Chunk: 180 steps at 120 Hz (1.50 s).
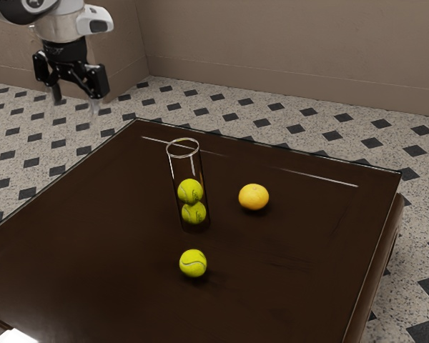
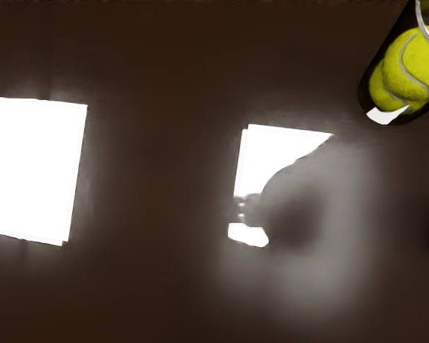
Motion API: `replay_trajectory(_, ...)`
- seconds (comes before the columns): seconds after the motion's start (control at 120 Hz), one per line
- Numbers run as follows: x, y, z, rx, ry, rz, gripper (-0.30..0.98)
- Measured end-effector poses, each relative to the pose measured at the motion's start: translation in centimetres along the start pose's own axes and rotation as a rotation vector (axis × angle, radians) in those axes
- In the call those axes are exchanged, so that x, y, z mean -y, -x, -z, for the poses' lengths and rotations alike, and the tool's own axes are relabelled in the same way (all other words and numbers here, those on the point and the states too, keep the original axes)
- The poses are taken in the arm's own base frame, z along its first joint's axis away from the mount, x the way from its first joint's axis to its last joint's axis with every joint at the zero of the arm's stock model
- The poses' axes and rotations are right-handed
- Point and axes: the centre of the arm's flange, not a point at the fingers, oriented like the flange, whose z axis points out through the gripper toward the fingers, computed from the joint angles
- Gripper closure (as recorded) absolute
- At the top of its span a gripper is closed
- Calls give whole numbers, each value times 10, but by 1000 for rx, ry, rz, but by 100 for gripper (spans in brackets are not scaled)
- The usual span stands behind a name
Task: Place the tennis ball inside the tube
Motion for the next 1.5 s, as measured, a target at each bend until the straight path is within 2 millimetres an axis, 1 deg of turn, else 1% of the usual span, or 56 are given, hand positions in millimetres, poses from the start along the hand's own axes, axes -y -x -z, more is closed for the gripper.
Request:
replay_trajectory(0.117, -1, -3, -2, -21, 10, 16, 0)
replay_trajectory(0.192, 1, -8, -10, -15, 30, 33, 0)
replay_trajectory(0.233, -8, -8, -15, -9, 37, 23, 0)
replay_trajectory(0.3, -35, -17, -30, 14, 63, -6, 0)
replay_trajectory(0.333, -51, -21, -41, 30, 77, -22, 0)
replay_trajectory(0.367, -67, -23, -58, 51, 86, -39, 0)
replay_trajectory(0.425, -95, -20, -90, 89, 99, -70, 0)
replay_trajectory(0.483, -123, -17, -118, 116, 120, -94, 0)
replay_trajectory(0.542, -151, -16, -153, 151, 141, -111, 0)
replay_trajectory(0.575, -165, -17, -169, 161, 149, -115, 0)
replay_trajectory(0.608, -173, -18, -180, 164, 158, -113, 0)
replay_trajectory(0.65, -178, -16, -201, 183, 173, -98, 0)
replay_trajectory(0.725, -178, -15, -236, 210, 195, -56, 0)
replay_trajectory(0.85, -184, -20, -270, 215, 214, -15, 0)
replay_trajectory(0.908, -193, -17, -283, 215, 215, -14, 0)
replay_trajectory(1.05, -212, -18, -310, 200, 213, -25, 0)
replay_trajectory(1.158, -220, -21, -328, 187, 210, -37, 0)
replay_trajectory(1.292, -229, -19, -345, 182, 206, -53, 0)
replay_trajectory(1.5, -237, -13, -363, 193, 202, -71, 0)
